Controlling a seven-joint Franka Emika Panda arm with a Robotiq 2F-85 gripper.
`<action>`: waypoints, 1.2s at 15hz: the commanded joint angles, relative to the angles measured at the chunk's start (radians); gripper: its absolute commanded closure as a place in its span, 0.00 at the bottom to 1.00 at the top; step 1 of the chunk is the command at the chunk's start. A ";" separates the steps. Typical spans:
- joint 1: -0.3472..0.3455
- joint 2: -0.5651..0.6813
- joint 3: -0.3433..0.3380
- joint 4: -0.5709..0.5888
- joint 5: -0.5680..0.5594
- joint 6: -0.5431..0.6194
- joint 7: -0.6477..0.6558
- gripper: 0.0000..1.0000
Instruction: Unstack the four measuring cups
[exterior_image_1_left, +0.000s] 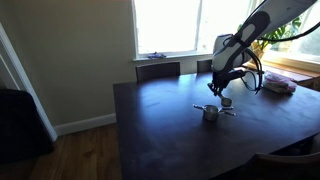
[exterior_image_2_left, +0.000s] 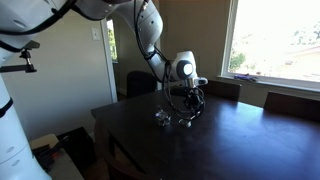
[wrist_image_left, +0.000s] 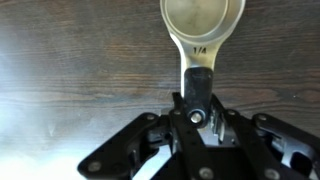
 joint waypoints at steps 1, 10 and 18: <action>0.008 -0.049 -0.005 -0.057 -0.028 -0.028 -0.050 0.88; -0.021 -0.107 0.039 -0.196 -0.031 0.021 -0.183 0.87; -0.014 -0.276 0.046 -0.342 -0.055 0.013 -0.225 0.09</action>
